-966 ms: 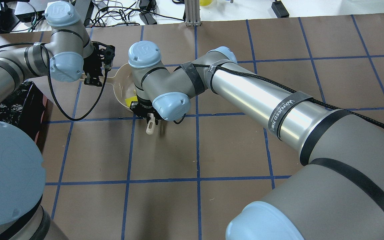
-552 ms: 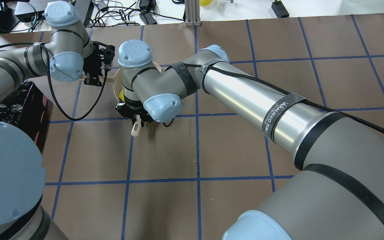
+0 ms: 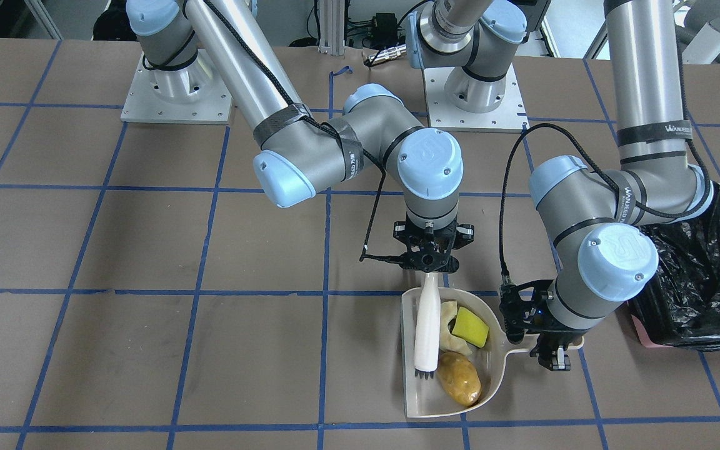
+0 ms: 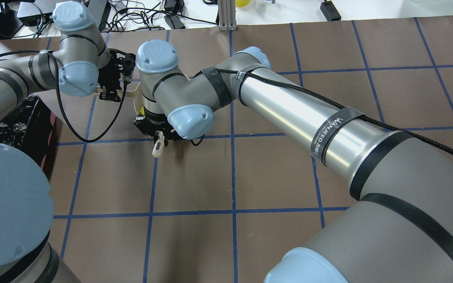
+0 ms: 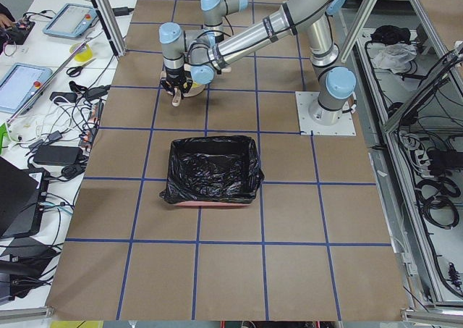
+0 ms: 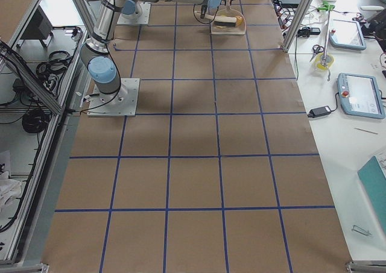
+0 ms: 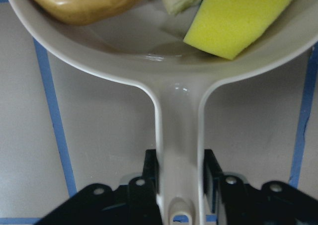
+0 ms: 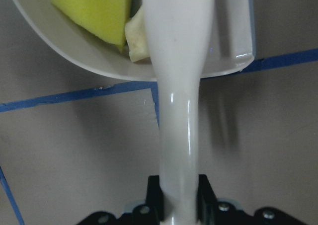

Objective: Sweep and dump trash into bin
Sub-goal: 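Sweep the sponge, bagel and potato into the dustpan with the right-held brush, then lift the loaded dustpan with the left gripper while the right returns the brush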

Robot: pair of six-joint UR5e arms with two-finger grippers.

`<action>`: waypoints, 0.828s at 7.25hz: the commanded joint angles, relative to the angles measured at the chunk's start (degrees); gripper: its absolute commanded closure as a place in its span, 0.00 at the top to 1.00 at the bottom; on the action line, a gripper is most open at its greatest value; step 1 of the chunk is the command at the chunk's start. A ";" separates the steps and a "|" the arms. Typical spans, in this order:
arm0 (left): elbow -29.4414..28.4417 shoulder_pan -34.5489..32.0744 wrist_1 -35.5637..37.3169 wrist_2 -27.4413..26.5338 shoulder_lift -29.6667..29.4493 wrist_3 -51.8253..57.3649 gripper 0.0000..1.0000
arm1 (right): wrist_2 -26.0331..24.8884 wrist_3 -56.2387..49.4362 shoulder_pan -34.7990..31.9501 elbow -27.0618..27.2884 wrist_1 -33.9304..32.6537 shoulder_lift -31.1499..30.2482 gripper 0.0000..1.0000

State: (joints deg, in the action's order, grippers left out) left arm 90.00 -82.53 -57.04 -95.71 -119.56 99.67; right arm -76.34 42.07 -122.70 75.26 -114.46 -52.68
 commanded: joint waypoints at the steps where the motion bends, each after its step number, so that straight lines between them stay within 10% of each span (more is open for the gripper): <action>1: 0.00 0.00 0.00 0.09 0.03 -0.09 0.00 | -1.88 -1.20 2.63 0.07 3.09 -1.45 0.00; 6: -0.09 1.66 -2.26 5.34 1.78 -0.18 0.00 | -7.72 -26.78 25.17 4.36 26.70 -20.67 0.00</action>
State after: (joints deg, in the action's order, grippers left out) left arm 90.01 -81.48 -57.70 -92.63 -118.71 99.51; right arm -80.30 24.87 -104.70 77.94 -93.54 -67.92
